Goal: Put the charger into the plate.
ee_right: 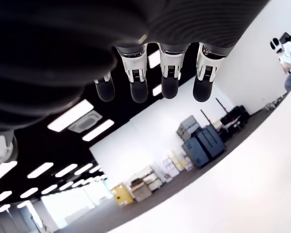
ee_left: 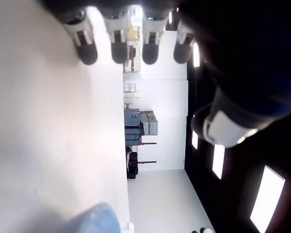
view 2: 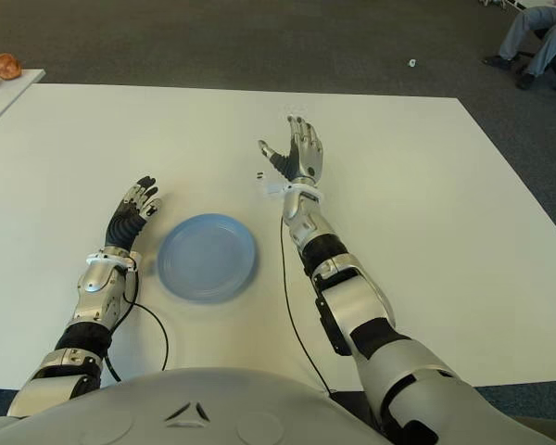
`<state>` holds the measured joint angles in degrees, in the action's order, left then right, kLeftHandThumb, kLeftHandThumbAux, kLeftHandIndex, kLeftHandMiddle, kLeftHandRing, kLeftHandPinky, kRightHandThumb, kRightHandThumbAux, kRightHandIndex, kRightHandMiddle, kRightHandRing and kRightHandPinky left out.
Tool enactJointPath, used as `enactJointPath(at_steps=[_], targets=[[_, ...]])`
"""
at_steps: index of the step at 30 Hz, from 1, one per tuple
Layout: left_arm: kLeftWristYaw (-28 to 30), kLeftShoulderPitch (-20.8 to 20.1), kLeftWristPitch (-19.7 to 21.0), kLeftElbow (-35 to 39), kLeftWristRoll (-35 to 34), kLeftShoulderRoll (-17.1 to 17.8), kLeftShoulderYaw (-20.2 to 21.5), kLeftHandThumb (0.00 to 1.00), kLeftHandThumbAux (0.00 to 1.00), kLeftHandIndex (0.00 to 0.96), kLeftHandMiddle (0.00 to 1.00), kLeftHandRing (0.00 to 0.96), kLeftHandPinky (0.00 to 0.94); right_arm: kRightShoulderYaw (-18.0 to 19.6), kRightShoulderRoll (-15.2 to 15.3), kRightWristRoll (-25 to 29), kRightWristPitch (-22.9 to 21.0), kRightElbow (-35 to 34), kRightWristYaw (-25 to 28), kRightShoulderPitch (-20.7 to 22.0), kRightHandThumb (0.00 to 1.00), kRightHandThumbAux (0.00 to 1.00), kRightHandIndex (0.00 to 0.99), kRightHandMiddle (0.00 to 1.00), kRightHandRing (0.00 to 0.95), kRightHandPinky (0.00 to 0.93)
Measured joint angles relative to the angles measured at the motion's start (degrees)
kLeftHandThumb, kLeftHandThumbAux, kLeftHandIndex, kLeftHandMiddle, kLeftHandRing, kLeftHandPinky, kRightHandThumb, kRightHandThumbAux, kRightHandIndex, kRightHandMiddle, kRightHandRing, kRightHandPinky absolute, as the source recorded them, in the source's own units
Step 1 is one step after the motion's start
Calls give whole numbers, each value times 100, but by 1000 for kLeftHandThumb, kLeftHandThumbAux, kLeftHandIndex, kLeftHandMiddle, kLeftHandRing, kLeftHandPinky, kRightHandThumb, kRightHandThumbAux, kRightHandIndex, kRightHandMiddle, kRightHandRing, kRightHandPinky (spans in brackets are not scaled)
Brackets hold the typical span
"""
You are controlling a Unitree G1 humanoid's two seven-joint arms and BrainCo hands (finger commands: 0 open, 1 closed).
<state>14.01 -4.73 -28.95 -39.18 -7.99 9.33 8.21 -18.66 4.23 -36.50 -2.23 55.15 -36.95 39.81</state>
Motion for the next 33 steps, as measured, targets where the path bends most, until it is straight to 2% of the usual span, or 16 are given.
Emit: enactJointPath(at_steps=[9, 15, 24, 33], targets=[[12, 140, 0, 148, -44, -39, -3, 0, 621, 0, 17, 0, 2, -444, -170, -183, -168, 934, -36, 342, 283, 198, 0, 0, 0, 0], [14, 266, 15, 334, -46, -42, -5, 0, 623, 0, 17, 0, 4, -700, -268, -248, -264, 1445, 133, 574, 277, 163, 0, 0, 0, 0], [14, 585, 113, 768, -52, -71, -14, 0, 620, 0, 17, 0, 13, -857, -314, -250, -319, 1820, 288, 644, 272, 146, 0, 0, 0, 0], [27, 867, 159, 1136, -51, -118, -32, 0, 615, 0, 14, 0, 16, -982, -385, -250, -409, 1914, 405, 644, 269, 155, 0, 0, 0, 0]])
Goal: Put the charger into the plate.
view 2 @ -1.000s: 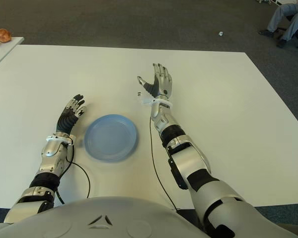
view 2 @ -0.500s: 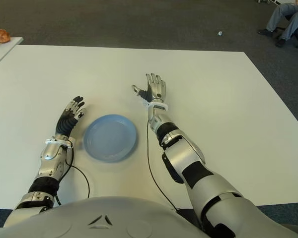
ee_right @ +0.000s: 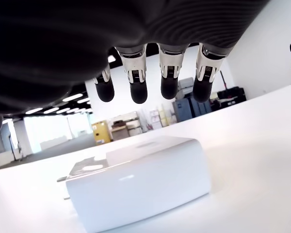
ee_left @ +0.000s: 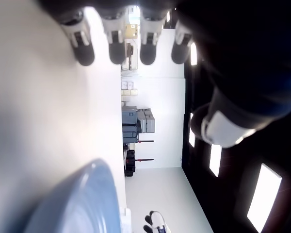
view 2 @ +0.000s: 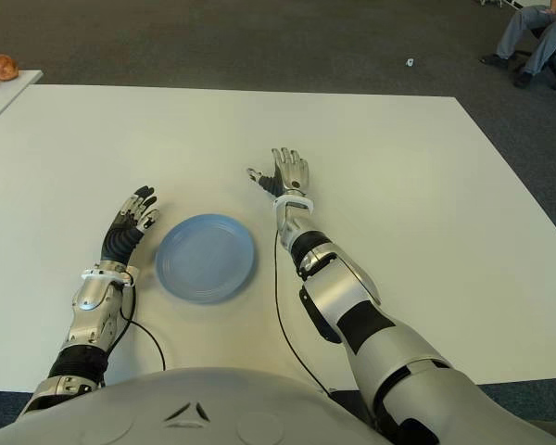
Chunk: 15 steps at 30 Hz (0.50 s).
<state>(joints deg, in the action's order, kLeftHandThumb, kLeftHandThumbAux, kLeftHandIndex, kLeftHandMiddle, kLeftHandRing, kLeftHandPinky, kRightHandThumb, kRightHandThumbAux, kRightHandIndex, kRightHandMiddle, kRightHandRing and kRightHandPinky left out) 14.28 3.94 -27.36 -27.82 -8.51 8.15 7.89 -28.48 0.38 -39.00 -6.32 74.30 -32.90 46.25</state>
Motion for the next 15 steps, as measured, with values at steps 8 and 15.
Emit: enactJointPath(at_steps=[8, 15], targets=[[87, 238, 55, 272, -25, -4, -20, 0, 617, 3, 19, 6, 27, -128, -57, -3, -74, 67, 162, 0, 263, 166, 0, 0, 0, 0], [207, 431, 119, 477, -71, -2, -19, 0, 624, 10, 24, 15, 38, -200, -35, -4, -69, 80, 196, -3, 262, 183, 0, 0, 0, 0]])
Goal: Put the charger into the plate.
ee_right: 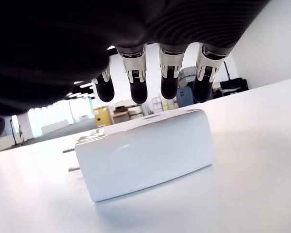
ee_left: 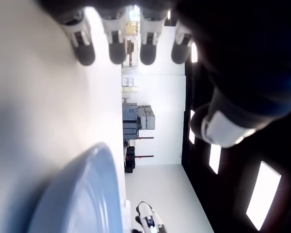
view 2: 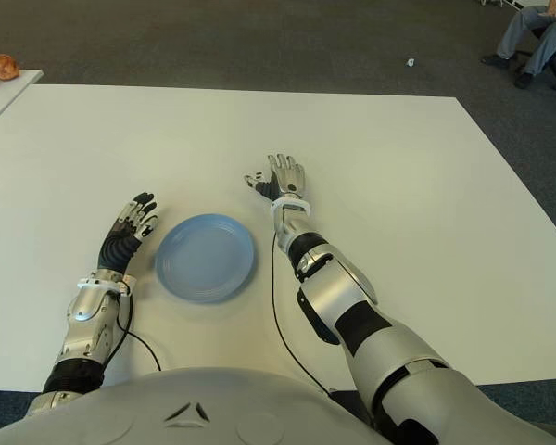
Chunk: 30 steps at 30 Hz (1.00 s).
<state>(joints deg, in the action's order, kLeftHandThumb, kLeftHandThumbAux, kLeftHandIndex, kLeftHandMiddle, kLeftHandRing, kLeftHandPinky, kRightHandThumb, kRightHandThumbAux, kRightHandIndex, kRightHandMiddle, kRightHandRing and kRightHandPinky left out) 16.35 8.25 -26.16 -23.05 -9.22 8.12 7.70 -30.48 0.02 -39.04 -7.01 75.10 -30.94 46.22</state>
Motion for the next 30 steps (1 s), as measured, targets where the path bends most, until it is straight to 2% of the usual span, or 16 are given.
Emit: enactJointPath(at_steps=[13, 30], targets=[[282, 261, 21, 278, -130, 20, 3, 0, 623, 2, 22, 14, 36, -1, 71, 9, 113, 60, 9, -133, 259, 222, 0, 0, 0, 0], [511, 531, 387, 679, -309, 124, 18, 0, 615, 5, 25, 16, 39, 22, 55, 22, 118, 79, 142, -169, 230, 290, 0, 0, 0, 0]])
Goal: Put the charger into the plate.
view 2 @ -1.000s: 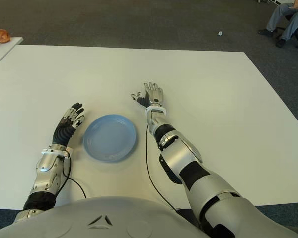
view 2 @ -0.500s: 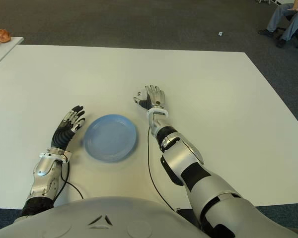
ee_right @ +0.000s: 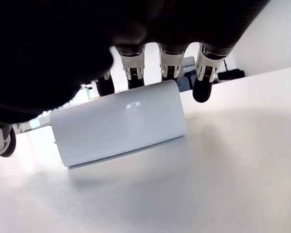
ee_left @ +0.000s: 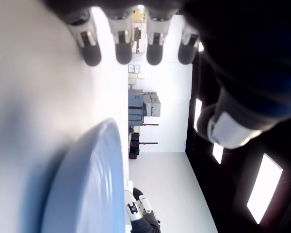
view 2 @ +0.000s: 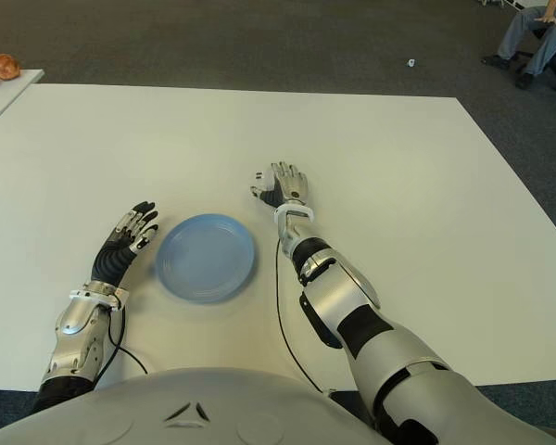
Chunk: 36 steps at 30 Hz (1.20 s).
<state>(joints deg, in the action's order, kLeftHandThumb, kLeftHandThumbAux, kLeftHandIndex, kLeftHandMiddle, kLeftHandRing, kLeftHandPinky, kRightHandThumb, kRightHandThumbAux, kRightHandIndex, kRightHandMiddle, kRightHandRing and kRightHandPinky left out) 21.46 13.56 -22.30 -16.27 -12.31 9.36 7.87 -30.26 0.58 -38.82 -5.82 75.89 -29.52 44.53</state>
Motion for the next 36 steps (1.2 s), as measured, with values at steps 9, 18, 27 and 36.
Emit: enactJointPath(at_steps=[9, 18, 27, 36], targets=[[47, 97, 168, 173, -107, 14, 32, 0, 609, 11, 27, 19, 39, 24, -1, 9, 2, -1, 121, -34, 207, 335, 0, 0, 0, 0], [47, 124, 282, 288, -131, 21, 63, 0, 586, 6, 27, 15, 28, -63, 82, -32, 117, -12, 231, -81, 183, 375, 0, 0, 0, 0], [62, 152, 480, 423, -224, 64, 89, 0, 592, 7, 27, 19, 36, -165, 138, -51, 122, -24, 329, -80, 197, 387, 0, 0, 0, 0], [82, 225, 680, 573, -359, 95, 133, 0, 583, 9, 26, 18, 34, -223, 140, -51, 52, -35, 367, -79, 197, 382, 0, 0, 0, 0]])
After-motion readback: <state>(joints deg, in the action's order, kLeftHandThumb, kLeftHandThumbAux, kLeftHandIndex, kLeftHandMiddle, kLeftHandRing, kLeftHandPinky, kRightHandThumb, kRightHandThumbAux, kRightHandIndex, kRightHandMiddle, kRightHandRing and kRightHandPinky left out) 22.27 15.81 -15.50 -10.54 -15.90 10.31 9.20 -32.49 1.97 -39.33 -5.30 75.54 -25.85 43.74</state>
